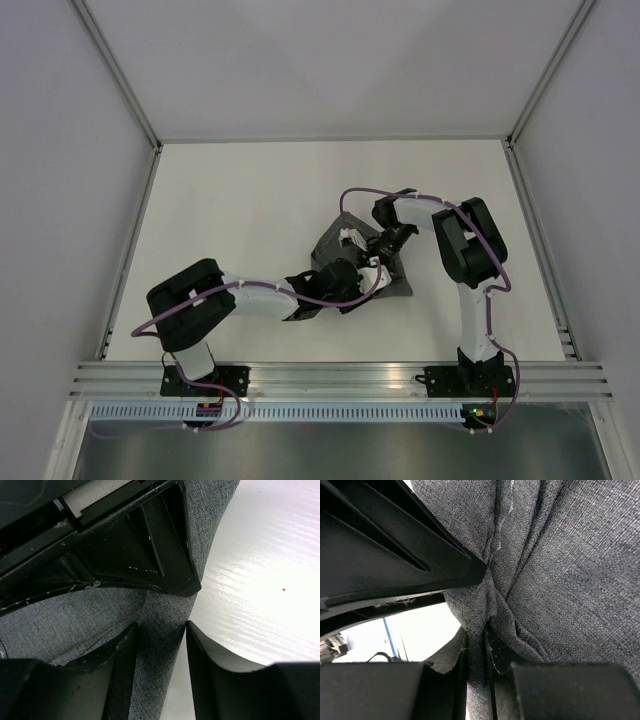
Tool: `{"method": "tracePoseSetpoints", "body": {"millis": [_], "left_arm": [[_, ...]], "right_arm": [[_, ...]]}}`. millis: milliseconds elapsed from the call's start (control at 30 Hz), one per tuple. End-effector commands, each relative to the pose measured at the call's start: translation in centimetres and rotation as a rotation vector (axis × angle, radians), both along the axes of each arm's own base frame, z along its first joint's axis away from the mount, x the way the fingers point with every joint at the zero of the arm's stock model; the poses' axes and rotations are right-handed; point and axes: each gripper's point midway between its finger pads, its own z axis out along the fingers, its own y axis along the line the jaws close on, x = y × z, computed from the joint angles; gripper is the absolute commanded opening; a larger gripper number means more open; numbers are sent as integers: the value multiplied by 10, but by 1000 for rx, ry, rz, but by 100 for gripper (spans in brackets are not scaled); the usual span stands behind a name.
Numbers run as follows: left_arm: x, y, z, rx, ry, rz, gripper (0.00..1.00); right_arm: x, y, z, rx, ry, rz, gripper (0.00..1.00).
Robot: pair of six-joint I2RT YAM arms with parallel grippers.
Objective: Fold the napkin, place the utensils inside, and roll it up
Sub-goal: Roll the napkin with the utensil
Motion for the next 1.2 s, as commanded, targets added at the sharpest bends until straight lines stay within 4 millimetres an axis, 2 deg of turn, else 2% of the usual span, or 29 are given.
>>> {"method": "tracePoseSetpoints", "body": {"millis": [0,300,400,600,700,833,1000,1167], "left_arm": [[1,-7,-2,3,-36,-33,48],[-1,1,-22,22,-16,-9,43],[-3,2,-29,35,-1,-18,35],[-11,-2,-38,44,46,-49,8],[-16,-4,-41,45,73,-71,3],[-24,-7,-48,58,132,-102,2],[-30,-10,-52,37,192,-121,2],[-31,-10,-53,1,245,-113,2]], "right_arm": [[12,-15,-43,-86,-77,70,13],[13,-14,-45,-84,-66,63,13],[14,-14,-44,-82,-66,56,14],[21,-11,-34,-60,-90,30,26],[22,-10,-27,-45,-94,18,34],[27,-8,-17,-28,-111,-5,48],[37,-6,7,15,-145,-53,56],[58,-10,33,59,-208,-139,61]]}}
